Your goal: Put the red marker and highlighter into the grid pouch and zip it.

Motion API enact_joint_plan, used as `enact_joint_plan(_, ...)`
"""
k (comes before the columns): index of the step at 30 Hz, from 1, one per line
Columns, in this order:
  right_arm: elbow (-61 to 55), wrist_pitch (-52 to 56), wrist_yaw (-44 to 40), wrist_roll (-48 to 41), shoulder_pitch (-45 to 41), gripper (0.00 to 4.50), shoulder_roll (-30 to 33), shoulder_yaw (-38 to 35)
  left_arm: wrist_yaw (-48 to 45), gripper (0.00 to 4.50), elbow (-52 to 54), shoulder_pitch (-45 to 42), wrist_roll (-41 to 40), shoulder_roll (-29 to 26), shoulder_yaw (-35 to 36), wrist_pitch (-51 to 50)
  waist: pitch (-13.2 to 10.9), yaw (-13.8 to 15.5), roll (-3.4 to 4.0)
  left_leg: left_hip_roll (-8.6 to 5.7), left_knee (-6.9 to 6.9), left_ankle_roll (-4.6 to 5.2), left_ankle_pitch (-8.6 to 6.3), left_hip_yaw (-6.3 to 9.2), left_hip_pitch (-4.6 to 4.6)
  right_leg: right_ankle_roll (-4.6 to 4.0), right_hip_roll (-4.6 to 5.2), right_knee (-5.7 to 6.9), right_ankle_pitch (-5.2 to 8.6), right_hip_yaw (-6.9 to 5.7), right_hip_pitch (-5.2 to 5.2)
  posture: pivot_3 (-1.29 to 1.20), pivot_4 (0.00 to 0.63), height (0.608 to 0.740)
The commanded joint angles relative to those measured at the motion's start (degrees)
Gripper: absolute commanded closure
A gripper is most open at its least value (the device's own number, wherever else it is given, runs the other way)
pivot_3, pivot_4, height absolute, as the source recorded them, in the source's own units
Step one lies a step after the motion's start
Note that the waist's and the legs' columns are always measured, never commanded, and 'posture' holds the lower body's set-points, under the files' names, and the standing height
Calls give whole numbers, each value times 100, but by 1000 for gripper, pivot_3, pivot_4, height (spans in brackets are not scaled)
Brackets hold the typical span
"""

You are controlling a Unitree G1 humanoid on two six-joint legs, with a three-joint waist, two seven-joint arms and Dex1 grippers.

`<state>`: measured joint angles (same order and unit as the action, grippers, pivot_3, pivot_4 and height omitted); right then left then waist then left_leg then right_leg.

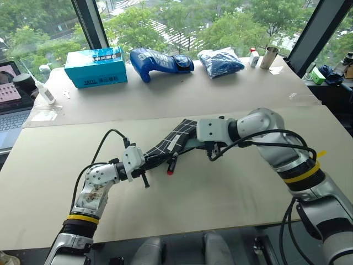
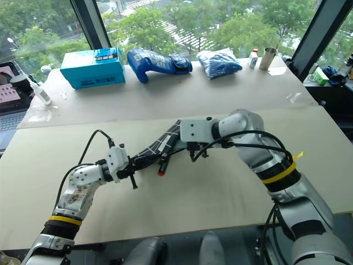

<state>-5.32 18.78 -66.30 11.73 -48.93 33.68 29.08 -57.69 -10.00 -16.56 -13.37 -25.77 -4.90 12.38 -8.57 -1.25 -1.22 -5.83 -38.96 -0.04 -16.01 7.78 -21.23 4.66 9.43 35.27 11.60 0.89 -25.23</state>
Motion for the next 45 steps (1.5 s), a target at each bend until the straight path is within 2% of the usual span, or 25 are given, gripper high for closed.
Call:
enact_joint_plan(1,-240,-841,142,190,-138,3455,-242,241,-49,4500,86,-101,-38,44,-31,149,0,14,0,-2,-1,0,0,1,0,0,2,-1,0,0,0,0,150,740)
enact_joint_plan(9,1077,-2340,658,1470,-393,3455,-45,636,-49,4500,52,-176,-80,65,17,133,0,14,0,-3,-2,-2,1,-4,3,0,0,1,0,0,2,0,150,740)
enact_joint_plan(18,1501,-2373,657,1339,-540,3455,399,-55,-33,4500,137,-63,-107,38,60,88,0,22,0,-4,-2,-3,2,-4,2,0,1,-2,0,0,4,0,150,740)
enact_joint_plan(25,990,-2708,749,1019,-166,3455,-91,53,-21,4500,87,-234,-118,82,47,30,0,-9,0,0,1,-3,2,-4,2,-1,-2,0,0,0,1,0,150,740)
enact_joint_plan(27,941,-2422,624,784,-104,2445,-213,-99,-15,4500,98,-232,-118,81,53,27,0,-6,0,-1,1,-3,2,-4,2,-1,-1,0,0,0,1,0,150,740)
enact_joint_plan(31,1030,-1876,586,468,-194,1241,-229,-532,6,4500,151,-189,-122,69,77,12,0,5,0,-2,-1,-3,2,-2,2,-1,0,-1,-1,1,3,0,150,740)
enact_joint_plan(34,1079,-1534,425,109,-296,167,-20,-974,79,4500,193,-152,-152,82,121,-32,0,23,0,-3,-2,-3,2,-1,2,-2,0,-2,-1,1,5,0,150,740)
enact_joint_plan(37,1005,-1007,131,-566,-349,36,243,-1564,253,4500,209,-172,-288,146,251,-176,0,22,0,-3,-1,-3,1,-1,2,-2,0,-3,-1,1,5,0,150,740)
enact_joint_plan(41,587,353,-292,-1756,-52,36,664,-2460,644,4500,132,-296,-624,282,640,-524,0,53,0,-3,0,-2,1,1,1,-2,1,-6,-1,1,6,0,150,740)
enact_joint_plan(45,-29,2492,495,-1907,265,36,471,-2531,690,4500,110,-320,-722,171,880,-652,1,9,0,7,1,2,-2,5,4,-5,-6,-4,-3,0,6,0,150,740)
